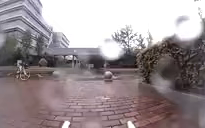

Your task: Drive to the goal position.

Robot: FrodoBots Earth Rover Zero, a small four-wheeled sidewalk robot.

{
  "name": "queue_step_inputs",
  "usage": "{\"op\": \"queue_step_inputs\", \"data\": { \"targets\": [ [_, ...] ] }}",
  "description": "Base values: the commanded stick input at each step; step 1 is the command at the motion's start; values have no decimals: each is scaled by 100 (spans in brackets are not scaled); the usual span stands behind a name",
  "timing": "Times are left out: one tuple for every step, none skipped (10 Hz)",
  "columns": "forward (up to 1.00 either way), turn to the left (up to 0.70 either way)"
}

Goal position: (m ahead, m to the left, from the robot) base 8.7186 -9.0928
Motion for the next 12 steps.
{"op": "queue_step_inputs", "data": {
  "targets": [
    [70,-14],
    [70,-14],
    [70,-14],
    [70,-14],
    [70,-9],
    [70,0],
    [70,0],
    [70,0],
    [70,0],
    [70,0],
    [70,0],
    [70,0]
  ]
}}
